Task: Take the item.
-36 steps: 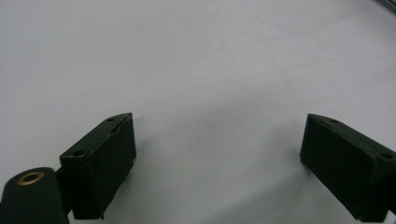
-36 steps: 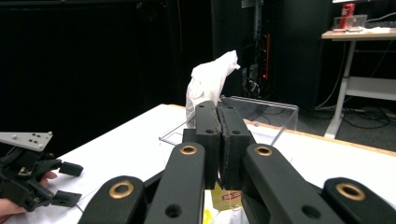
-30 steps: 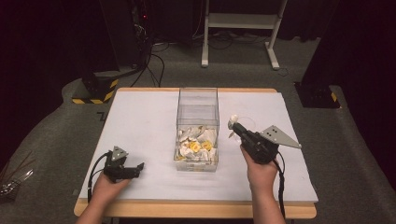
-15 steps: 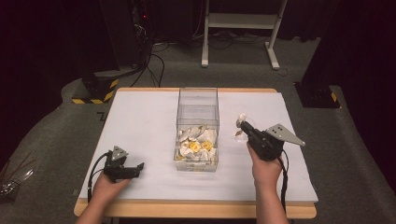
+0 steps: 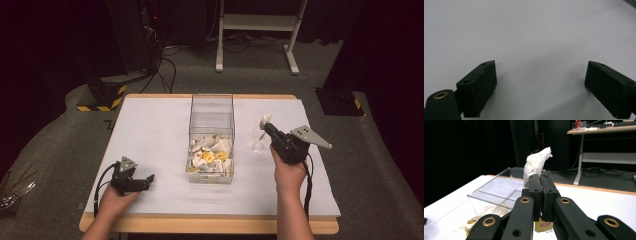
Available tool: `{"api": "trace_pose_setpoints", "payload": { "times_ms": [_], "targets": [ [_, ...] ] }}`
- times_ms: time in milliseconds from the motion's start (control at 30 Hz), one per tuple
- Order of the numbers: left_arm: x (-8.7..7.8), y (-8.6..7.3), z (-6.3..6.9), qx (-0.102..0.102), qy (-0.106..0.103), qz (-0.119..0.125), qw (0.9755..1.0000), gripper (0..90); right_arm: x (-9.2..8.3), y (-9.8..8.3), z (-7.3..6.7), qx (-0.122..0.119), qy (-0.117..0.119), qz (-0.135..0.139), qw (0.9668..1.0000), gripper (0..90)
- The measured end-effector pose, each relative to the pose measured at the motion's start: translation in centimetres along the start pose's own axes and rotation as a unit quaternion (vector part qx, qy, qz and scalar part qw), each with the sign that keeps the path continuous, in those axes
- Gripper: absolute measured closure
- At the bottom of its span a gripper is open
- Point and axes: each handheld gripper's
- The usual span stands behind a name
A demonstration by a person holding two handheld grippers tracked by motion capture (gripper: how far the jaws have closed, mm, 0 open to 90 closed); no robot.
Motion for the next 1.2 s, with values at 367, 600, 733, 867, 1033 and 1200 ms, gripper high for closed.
{"api": "trace_pose_setpoints", "payload": {
  "times_ms": [367, 600, 733, 867, 1033, 1200],
  "targets": [
    [0.0, 0.0, 0.0, -0.001, 0.000, 0.001, 1.0000, 10.7, 2.5, 0.3, 1.6, -0.010, -0.037, -0.027, 0.9989, 88.6],
    [0.0, 0.0, 0.0, -0.001, 0.000, 0.001, 1.0000, 10.7, 4.9, -1.0, 3.3, -0.003, -0.068, -0.077, 0.9947, 88.6],
    [0.0, 0.0, 0.0, 0.000, 0.001, 0.000, 1.0000, 10.7, 5.5, -1.5, 3.6, -0.001, -0.074, -0.090, 0.9931, 84.0],
    [0.0, 0.0, 0.0, 0.002, 0.000, -0.001, 1.0000, 10.7, 5.4, -2.2, 3.3, 0.004, -0.076, -0.091, 0.9930, 69.0],
    [0.0, 0.0, 0.0, 0.002, 0.000, -0.001, 1.0000, 10.8, 4.2, -3.4, 2.2, 0.000, -0.069, -0.094, 0.9932, 56.0],
    [0.0, 0.0, 0.0, 0.002, 0.001, 0.000, 1.0000, 10.9, 3.1, -4.4, 1.3, -0.010, -0.069, -0.102, 0.9923, 47.7]
  ]
}}
Point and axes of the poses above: each handheld gripper's, and its own axes: x roughly forward along the jaws, y roughly out of its top, z roughly to its right, and after that the axes turned 5 degrees about x, right-handed
